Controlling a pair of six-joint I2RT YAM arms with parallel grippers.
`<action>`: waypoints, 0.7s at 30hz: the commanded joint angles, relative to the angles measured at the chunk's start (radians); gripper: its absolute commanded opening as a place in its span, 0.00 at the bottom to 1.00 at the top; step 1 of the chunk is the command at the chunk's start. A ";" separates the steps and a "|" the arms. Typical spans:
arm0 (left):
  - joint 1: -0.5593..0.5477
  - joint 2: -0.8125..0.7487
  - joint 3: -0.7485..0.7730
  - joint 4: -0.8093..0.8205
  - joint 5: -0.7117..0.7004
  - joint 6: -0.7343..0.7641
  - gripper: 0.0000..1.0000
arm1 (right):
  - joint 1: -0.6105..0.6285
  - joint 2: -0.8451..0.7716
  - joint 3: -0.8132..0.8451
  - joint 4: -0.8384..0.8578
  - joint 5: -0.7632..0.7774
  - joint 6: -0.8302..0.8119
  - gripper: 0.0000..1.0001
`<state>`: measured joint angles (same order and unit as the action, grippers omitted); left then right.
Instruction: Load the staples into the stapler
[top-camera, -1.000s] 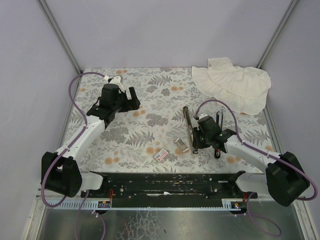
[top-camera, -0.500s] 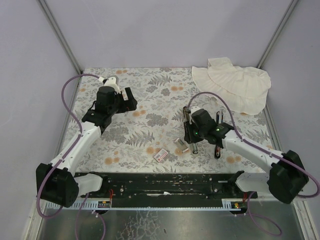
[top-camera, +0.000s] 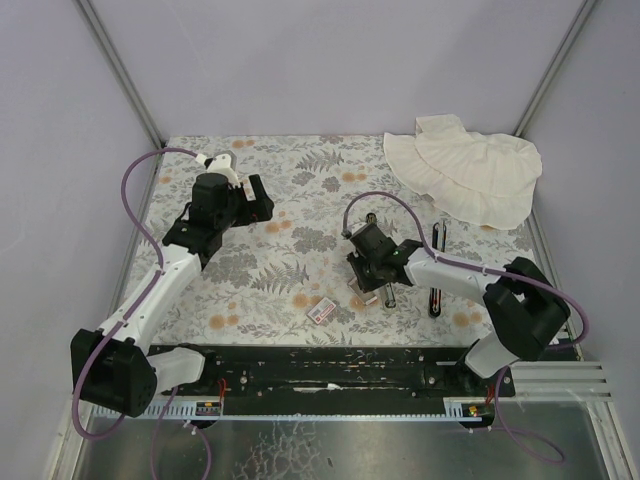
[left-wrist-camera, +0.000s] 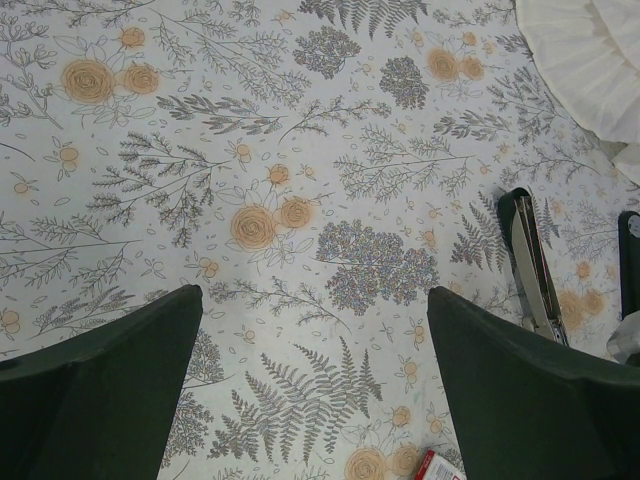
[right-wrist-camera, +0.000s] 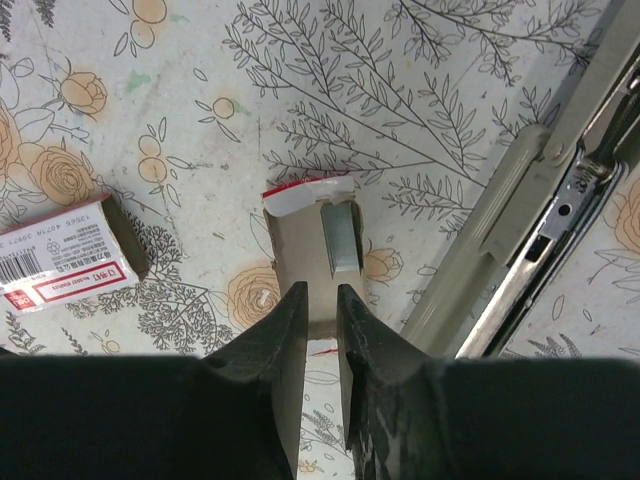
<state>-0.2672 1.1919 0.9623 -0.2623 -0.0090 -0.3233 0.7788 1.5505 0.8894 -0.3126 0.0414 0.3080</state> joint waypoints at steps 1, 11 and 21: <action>0.000 -0.013 -0.010 0.031 -0.012 0.004 0.94 | 0.009 0.019 0.052 0.039 0.009 -0.035 0.25; 0.000 -0.010 -0.009 0.028 -0.010 0.004 0.94 | 0.014 0.073 0.061 0.052 0.016 -0.046 0.25; 0.000 -0.013 -0.002 0.018 -0.021 0.012 0.94 | 0.016 0.107 0.060 0.049 0.053 -0.065 0.17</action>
<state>-0.2672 1.1919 0.9623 -0.2626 -0.0090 -0.3233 0.7856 1.6611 0.9134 -0.2790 0.0605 0.2642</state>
